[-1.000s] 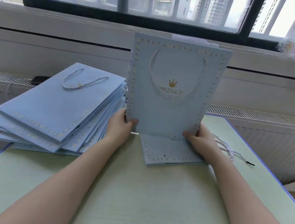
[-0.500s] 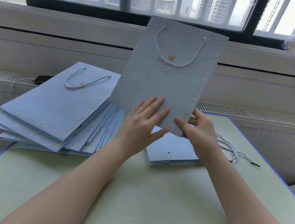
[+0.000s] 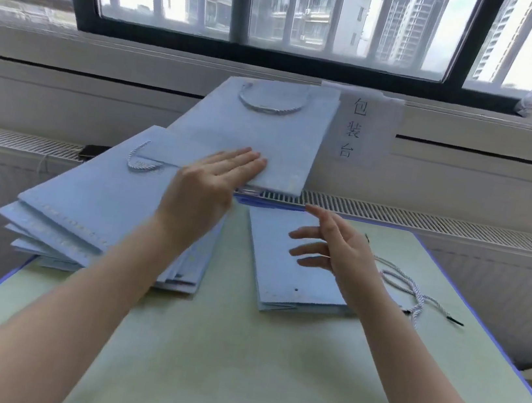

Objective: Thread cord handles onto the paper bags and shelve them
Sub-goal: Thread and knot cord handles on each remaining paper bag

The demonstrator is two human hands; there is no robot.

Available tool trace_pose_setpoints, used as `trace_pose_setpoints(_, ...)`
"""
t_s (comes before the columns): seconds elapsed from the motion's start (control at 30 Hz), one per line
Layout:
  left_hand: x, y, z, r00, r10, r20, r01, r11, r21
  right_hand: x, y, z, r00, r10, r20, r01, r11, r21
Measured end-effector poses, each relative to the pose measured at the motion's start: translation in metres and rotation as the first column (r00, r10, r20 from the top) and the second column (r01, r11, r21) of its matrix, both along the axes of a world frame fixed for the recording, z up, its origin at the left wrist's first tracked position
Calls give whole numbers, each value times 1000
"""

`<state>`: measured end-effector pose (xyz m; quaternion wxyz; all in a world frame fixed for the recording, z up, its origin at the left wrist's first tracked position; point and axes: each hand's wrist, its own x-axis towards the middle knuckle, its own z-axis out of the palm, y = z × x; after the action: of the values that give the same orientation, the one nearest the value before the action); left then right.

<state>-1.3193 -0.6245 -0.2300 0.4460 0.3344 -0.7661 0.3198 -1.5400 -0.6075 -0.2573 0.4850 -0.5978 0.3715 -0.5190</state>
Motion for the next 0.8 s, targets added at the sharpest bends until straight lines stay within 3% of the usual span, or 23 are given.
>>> trace_pose_setpoints(0.13, 71, 17, 24, 994, 51, -93, -49, 998, 26, 3, -4, -14, 963, 55, -263, -38, 997, 67)
trace_pose_setpoints(0.23, 125, 33, 16, 988, 84, -130, -42, 954, 297, 14, -2, -26, 878, 73, -472, -75, 997, 15)
trace_pose_setpoints(0.27, 138, 39, 8, 987, 89, -132, -17, 884, 466, 17, 0, -29, 844, 66, -532, -92, 995, -23)
trace_pose_setpoints(0.33, 154, 53, -9, 989, 140, -55, -40, 593, 805, 21, 4, -31, 798, 52, -601, -124, 989, -79)
trace_pose_setpoints(0.37, 155, 60, -15, 980, 198, 32, -119, 443, 889, 22, 5, -32, 788, 48, -614, -131, 987, -92)
trace_pose_setpoints(0.4, 155, 63, -21, 966, 240, 100, -184, 358, 915, 21, 6, -31, 784, 45, -619, -135, 986, -99)
trace_pose_setpoints(0.43, 155, 63, -26, 950, 273, 152, -243, 341, 908, 21, 5, -31, 785, 33, -618, -132, 984, -116)
trace_pose_setpoints(0.53, 132, 54, -26, 915, 325, 240, -376, 469, 799, 17, 1, -32, 785, -79, -615, -77, 972, -223)
trace_pose_setpoints(0.67, 70, 47, -16, 950, 170, 263, -302, 717, 628, 9, -4, -30, 744, -186, -642, -19, 954, -298)
trace_pose_setpoints(0.73, 30, 36, -16, 965, 100, 243, -228, 781, 581, 3, -8, -30, 722, -223, -655, 11, 950, -311)
trace_pose_setpoints(0.8, -11, 23, -21, 984, 56, 172, -150, 783, 604, -6, -16, -33, 667, -274, -693, 43, 942, -332)
